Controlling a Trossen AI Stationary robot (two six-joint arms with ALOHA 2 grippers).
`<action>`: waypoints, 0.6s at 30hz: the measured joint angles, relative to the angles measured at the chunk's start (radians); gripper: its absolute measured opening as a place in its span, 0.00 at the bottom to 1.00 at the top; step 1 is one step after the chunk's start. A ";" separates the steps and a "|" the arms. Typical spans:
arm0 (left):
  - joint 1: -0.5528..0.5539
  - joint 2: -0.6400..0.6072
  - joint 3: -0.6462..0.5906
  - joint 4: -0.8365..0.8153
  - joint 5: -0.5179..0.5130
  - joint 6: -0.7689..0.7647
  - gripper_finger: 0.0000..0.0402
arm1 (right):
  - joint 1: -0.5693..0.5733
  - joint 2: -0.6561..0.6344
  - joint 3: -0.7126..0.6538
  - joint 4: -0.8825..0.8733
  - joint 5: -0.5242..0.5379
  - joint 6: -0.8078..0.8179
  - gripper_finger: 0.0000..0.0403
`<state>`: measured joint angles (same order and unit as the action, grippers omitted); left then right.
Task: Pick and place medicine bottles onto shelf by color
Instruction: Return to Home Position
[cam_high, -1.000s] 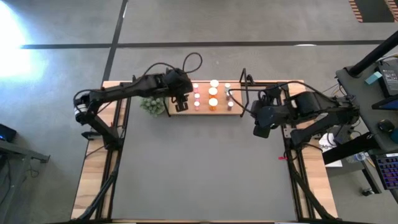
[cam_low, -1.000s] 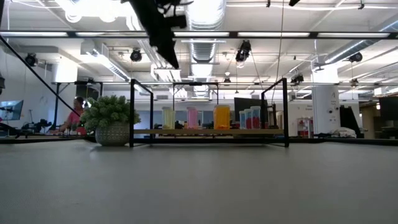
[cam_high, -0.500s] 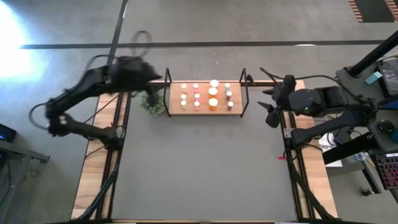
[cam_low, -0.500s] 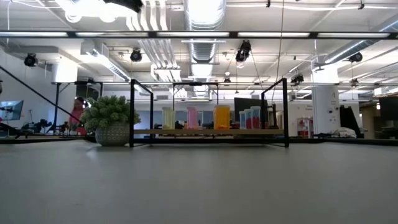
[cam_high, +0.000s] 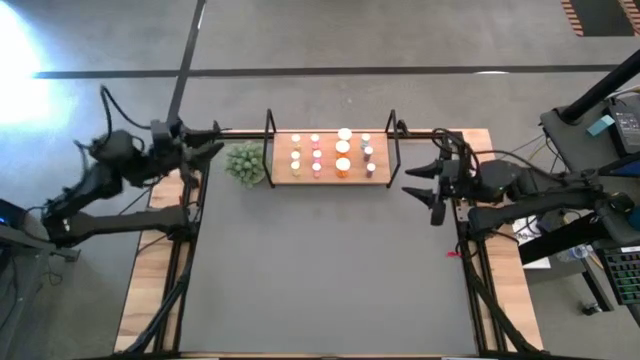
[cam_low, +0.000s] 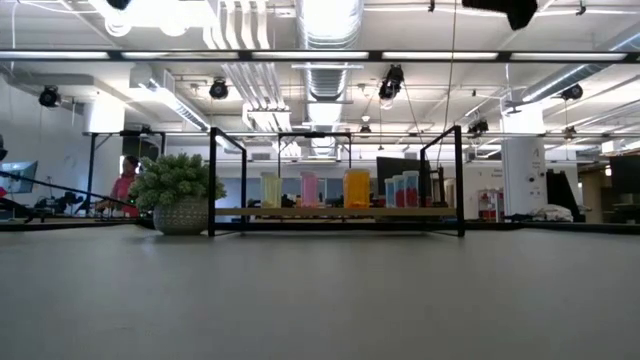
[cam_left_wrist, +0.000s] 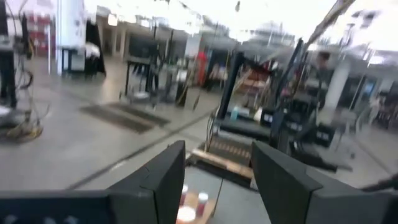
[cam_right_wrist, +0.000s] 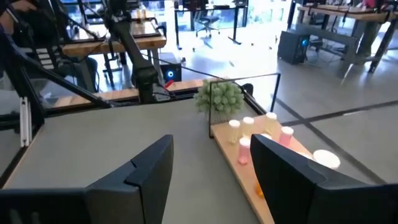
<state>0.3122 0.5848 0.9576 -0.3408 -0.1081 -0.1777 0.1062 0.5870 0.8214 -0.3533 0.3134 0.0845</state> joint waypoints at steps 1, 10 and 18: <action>0.000 -0.020 -0.059 0.074 0.001 0.000 0.42 | 0.000 -0.006 -0.028 0.030 0.000 0.003 0.51; -0.001 -0.084 -0.479 0.633 0.058 -0.028 0.42 | 0.000 0.001 -0.269 0.404 -0.006 0.027 0.51; -0.001 -0.062 -0.695 0.940 0.062 -0.096 0.42 | 0.000 0.009 -0.465 0.752 -0.007 0.080 0.51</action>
<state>0.3114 0.5232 0.2625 0.5991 -0.0463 -0.2732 0.1066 0.5957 0.3568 0.3992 0.3061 0.1641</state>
